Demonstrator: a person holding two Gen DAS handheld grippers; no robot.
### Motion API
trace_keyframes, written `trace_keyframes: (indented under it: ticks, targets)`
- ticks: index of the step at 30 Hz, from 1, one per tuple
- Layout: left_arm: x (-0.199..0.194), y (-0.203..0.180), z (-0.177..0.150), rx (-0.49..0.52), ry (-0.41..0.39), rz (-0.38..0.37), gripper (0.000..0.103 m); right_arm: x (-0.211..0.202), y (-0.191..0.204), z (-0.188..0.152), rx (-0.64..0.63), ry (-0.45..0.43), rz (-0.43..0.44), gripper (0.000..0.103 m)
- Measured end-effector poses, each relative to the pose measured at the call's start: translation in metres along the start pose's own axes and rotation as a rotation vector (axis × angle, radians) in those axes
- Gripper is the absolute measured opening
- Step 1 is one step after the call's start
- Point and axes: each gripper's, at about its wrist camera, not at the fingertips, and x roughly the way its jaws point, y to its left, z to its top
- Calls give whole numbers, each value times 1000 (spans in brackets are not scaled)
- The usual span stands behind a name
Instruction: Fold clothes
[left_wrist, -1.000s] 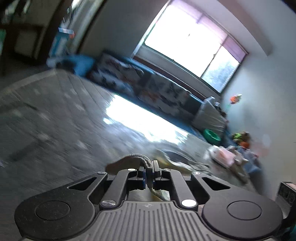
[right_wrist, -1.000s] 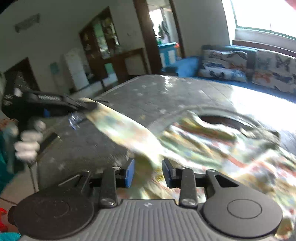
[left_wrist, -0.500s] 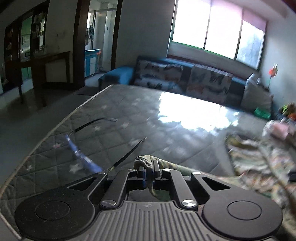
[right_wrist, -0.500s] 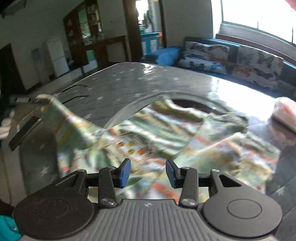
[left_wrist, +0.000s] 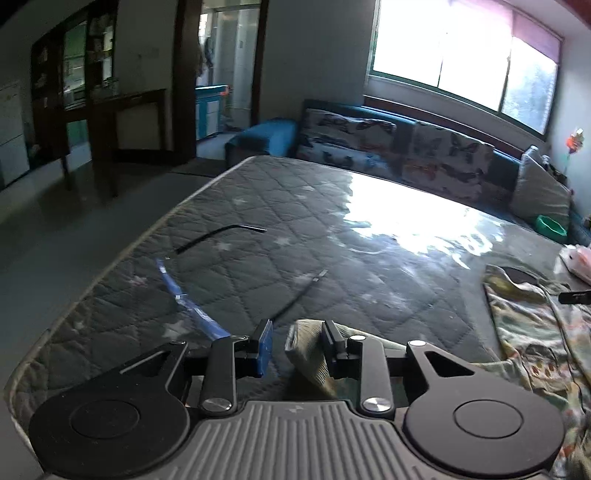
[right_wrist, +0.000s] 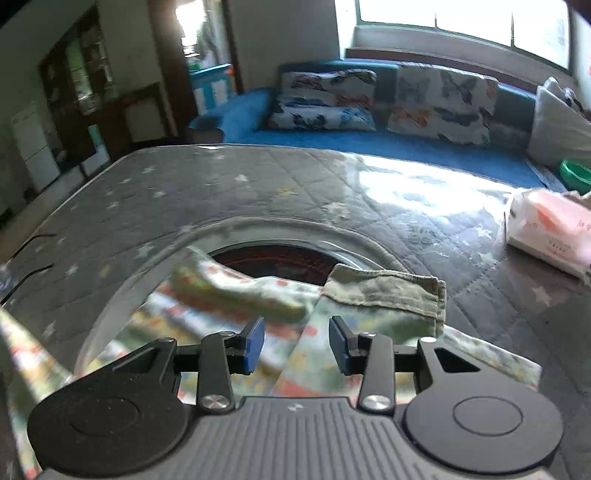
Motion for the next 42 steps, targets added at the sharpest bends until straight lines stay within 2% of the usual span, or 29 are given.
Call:
trace_keyframes:
  ticks: [4,7,8,11,16,21,24,29,33,34,36,38,40,42]
  targets:
    - [-5,0,2,-2,-12,14,37,24,0,2,1,32,-36,33]
    - [-10,-9,4,6,-27,-19,43,32,4,-1,-34,33,-83,26]
    - [-12,-15,5,10,-29,-39,44,32,6,-2,-53,31,-99,17]
    - [-13,-35,6,22,-32,-119,44,28,7,-4,-74,23,-121,3]
    - [-2,-85,0,61,11,-300,46,3,2,-11,-78,-34,-131,1]
    - [16,-137,-18,114,84,-420,46,-49,-10,-21,-72,-118,-147,1]
    - [22,-163,-31,153,121,-471,46,-95,-23,-33,-57,-184,-169,1]
    - [17,-191,-50,227,154,-537,48,-170,-47,-69,-42,-273,-270,1]
    - [11,-203,-54,263,156,-562,48,-212,-74,-99,18,-274,-362,1]
    - [9,-207,-53,270,152,-574,48,-218,-81,-106,30,-265,-379,1]
    - [3,-214,-52,283,143,-599,48,-219,-88,-114,64,-241,-355,5]
    - [-4,-225,-55,306,134,-633,53,-214,-91,-117,96,-232,-318,6]
    - [-9,-234,-60,327,141,-656,55,-201,-89,-111,126,-239,-225,18]
    - [-10,-242,-67,339,154,-674,55,-185,-86,-104,153,-244,-123,42]
